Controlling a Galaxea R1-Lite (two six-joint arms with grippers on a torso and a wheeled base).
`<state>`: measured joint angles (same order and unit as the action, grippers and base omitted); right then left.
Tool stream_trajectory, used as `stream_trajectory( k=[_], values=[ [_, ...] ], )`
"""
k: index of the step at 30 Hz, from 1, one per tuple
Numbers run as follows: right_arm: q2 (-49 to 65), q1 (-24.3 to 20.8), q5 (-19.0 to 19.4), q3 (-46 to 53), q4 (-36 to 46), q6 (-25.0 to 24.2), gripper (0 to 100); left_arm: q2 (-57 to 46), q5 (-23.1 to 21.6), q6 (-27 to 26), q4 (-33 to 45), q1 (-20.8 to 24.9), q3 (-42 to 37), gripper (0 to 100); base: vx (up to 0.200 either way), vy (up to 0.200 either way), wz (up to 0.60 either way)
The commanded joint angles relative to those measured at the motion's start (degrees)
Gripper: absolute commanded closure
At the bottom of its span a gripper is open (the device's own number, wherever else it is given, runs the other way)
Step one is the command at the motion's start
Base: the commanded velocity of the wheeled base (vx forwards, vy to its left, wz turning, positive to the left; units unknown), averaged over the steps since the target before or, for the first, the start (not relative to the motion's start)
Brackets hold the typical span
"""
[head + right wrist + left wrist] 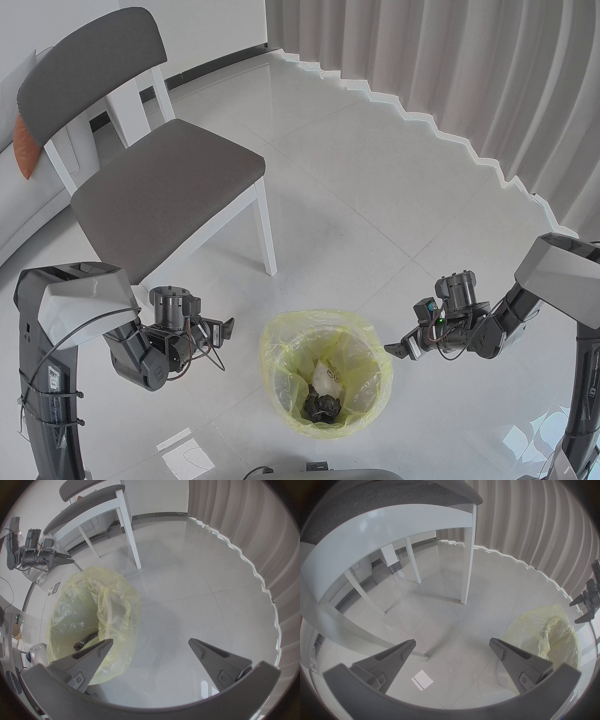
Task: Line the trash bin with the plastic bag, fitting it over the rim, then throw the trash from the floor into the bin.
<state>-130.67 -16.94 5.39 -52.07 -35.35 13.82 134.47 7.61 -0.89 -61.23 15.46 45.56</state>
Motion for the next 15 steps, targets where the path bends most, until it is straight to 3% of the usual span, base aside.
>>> stream_trajectory(
  k=[1, 15],
  values=[
    [-2.3, 0.0, 0.0, -2.3, 0.1, 0.1, 0, 0.0, 0.1, 0.0, 0.0, 0.1, 0.0, 0, 0.000, 0.000, 0.00],
    [-13.7, -0.1, 0.1, -26.7, 16.4, 0.3, 0, 0.3, 0.3, 0.0, -4.9, -0.4, -4.5, 0, 0.000, 0.000, 0.00]
  ],
)
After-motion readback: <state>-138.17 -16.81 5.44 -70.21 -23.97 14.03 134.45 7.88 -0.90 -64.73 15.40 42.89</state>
